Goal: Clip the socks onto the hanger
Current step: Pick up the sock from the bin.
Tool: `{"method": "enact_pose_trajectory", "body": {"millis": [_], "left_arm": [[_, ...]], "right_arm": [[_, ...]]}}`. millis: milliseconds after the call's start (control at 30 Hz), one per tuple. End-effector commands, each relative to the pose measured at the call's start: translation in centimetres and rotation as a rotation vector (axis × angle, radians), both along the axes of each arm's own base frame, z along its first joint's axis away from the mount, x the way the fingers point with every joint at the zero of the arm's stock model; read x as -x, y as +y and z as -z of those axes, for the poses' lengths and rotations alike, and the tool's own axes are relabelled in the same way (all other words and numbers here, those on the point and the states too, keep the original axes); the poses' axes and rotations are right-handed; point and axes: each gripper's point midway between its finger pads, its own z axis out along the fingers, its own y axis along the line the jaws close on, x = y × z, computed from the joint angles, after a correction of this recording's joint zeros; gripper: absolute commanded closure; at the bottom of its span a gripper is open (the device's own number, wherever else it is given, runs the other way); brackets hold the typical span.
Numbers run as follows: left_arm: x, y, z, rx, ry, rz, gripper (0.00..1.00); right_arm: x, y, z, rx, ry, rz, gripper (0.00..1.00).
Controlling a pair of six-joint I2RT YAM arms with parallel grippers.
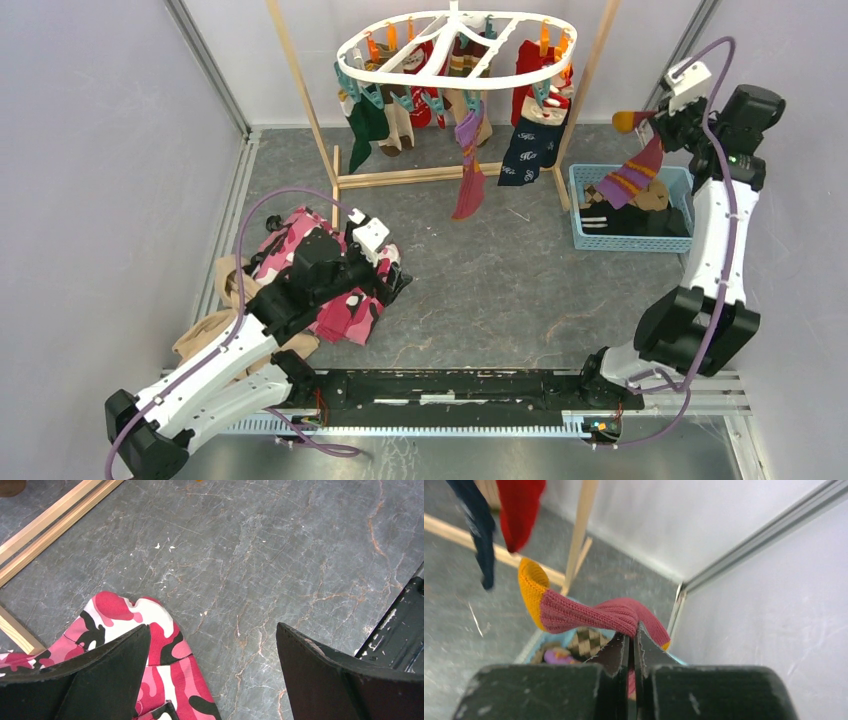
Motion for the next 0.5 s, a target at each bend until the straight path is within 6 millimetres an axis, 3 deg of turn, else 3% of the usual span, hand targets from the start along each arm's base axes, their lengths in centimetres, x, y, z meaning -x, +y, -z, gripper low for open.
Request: {"method": "enact_pose_trajectory", "body": {"millis": [0, 67, 133, 233, 333, 467], "left_arm": [[0.9, -1.0, -2.1, 0.046, -0.098, 0.114, 0.00], [1.7, -1.5, -3.4, 0.094, -0.149, 0.170, 0.00], [2.7, -2.1, -4.8, 0.160, -0.210, 0.232, 0.00], [5.0, -3.2, -7.1, 0.298, -0.284, 0.352, 0.00], [6.0, -3.8, -9.5, 0.431, -0.303, 0.390, 0.00], [6.4, -4.7, -10.1, 0.622, -0.220, 0.386, 0.02]], "right_arm": [[2.2, 4.1, -10.8, -0.109, -0.247, -0.100, 1.00], [3.4, 6.1, -11.6, -0.169, -0.247, -0.167, 1.00], [4.7, 8.3, -11.2, -0.204, -0.232, -0.242, 1.00], [7.1, 11.9, -8.9, -0.235, -0.190, -0.373, 0.98], [9.4, 15.2, -6.0, -0.262, -0.126, -0.498, 0.98], [12.6, 20.4, -1.9, -0.260, -0.051, -0.675, 0.98]]}}
